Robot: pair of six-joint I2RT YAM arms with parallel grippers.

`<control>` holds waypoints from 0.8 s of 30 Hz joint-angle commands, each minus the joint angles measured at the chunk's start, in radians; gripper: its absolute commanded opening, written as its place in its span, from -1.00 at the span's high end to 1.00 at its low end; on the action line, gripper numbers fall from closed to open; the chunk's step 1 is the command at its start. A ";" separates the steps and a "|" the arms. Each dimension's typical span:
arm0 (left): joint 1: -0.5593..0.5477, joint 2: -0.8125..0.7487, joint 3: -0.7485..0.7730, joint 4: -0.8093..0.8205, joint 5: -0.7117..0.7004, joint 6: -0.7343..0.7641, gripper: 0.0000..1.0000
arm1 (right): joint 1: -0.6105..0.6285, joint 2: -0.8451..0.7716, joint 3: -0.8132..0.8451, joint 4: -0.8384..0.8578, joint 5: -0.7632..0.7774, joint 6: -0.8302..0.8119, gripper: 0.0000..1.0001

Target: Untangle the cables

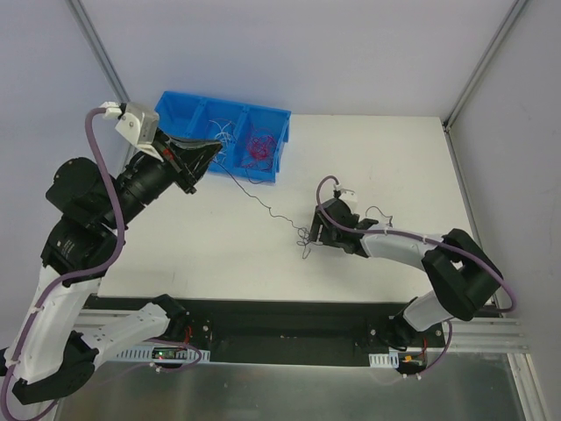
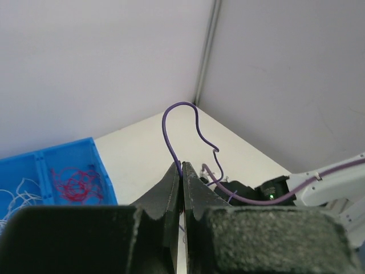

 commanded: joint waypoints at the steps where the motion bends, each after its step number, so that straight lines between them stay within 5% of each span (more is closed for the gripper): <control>1: -0.010 0.021 0.127 -0.047 -0.108 0.096 1.00 | -0.013 -0.042 -0.043 0.011 -0.003 0.033 -0.61; 12: -0.010 0.058 0.383 -0.038 -0.274 0.268 1.00 | -0.077 -0.147 -0.151 0.060 0.021 0.111 -0.74; 19: -0.010 -0.025 0.195 0.028 -0.340 0.280 1.00 | -0.183 -0.278 -0.284 0.131 0.043 0.211 -0.74; 24: -0.009 -0.065 -0.012 0.060 -0.253 0.196 1.00 | -0.139 -0.351 -0.278 0.263 0.003 0.002 -0.75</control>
